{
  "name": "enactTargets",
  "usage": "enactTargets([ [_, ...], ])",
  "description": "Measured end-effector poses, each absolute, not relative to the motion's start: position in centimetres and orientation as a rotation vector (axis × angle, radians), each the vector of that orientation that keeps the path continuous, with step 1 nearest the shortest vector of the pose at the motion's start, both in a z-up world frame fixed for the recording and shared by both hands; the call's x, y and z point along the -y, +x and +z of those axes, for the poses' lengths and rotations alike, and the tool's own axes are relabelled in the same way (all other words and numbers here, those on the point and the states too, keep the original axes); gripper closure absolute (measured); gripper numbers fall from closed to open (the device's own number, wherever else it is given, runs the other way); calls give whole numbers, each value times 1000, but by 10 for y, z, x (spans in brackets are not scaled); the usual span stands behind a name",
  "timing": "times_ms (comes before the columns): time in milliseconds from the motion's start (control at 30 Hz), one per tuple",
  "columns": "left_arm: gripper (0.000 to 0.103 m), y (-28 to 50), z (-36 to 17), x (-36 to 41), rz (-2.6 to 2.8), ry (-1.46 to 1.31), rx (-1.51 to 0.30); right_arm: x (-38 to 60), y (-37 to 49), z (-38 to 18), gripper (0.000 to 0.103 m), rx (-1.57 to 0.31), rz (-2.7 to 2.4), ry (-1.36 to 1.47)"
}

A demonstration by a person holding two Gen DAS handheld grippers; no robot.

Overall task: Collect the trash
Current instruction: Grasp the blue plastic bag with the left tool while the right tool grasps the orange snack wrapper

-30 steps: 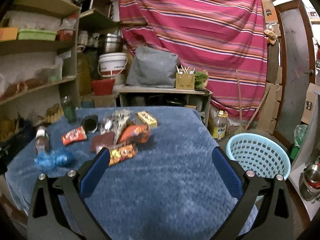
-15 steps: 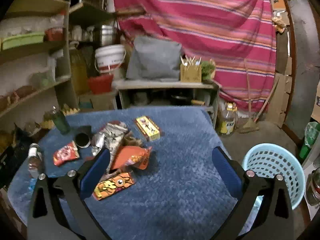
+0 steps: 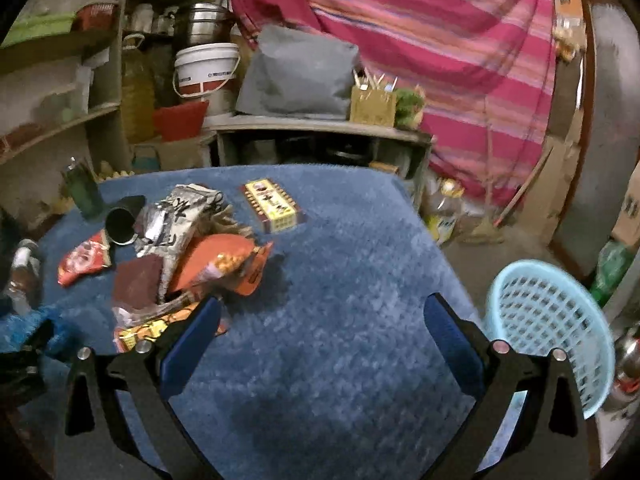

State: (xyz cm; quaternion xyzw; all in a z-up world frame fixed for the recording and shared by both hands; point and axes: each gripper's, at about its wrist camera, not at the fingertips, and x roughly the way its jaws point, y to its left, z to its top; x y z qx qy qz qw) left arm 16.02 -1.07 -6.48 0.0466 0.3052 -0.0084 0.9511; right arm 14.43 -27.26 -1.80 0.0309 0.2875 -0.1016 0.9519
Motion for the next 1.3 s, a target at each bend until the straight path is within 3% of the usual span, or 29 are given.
enactTargets([
  [167,15,173,-73,11,-61,71,-685,284,148,-28,4,-616,-191,117],
  [400,53,184,-76,22,-109,112,-734,272,157,-44,4,-671,-139,149],
  [567,69,176,-69,20,-122,115,-706,247,160,-49,4,-691,-94,113],
  [867,73,156,-39,-11,-71,62,-622,202,171,-63,4,-736,-6,42],
  [1300,73,159,-39,-24,-38,51,-634,165,185,-76,4,-822,-39,8],
])
